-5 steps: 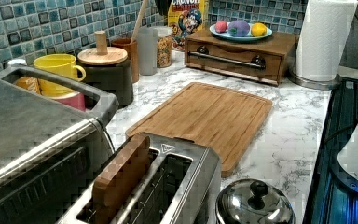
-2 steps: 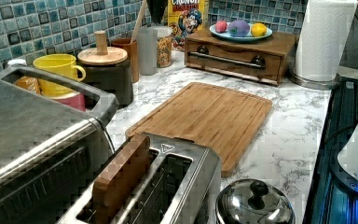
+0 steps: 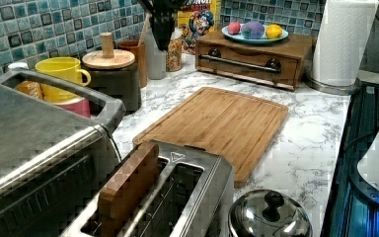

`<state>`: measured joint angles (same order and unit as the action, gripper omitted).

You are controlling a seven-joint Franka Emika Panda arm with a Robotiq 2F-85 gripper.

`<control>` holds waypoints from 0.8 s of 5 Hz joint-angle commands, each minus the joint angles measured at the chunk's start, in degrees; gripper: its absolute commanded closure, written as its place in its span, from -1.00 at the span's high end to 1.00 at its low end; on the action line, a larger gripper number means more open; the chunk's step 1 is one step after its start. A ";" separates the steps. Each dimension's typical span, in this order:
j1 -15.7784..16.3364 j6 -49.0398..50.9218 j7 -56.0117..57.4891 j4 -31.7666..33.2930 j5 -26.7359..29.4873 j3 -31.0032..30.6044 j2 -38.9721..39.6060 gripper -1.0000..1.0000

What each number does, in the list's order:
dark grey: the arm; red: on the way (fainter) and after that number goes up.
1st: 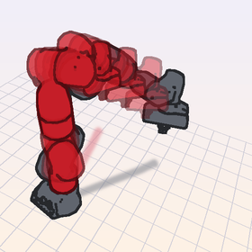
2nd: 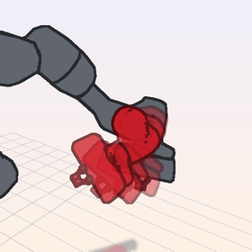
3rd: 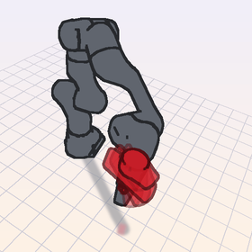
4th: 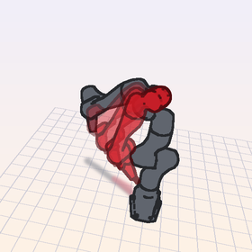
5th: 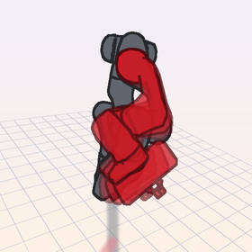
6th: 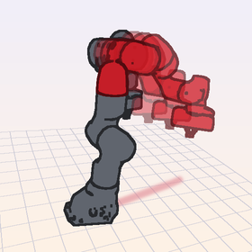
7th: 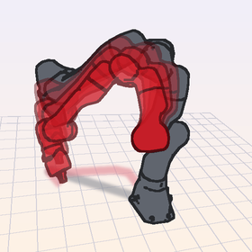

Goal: Turn on the toaster.

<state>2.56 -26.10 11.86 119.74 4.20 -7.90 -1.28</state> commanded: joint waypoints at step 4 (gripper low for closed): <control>10.80 -3.88 16.18 19.28 8.03 -7.78 -12.95 -1.00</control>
<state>13.86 -29.29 25.68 137.20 11.01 -16.39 -10.65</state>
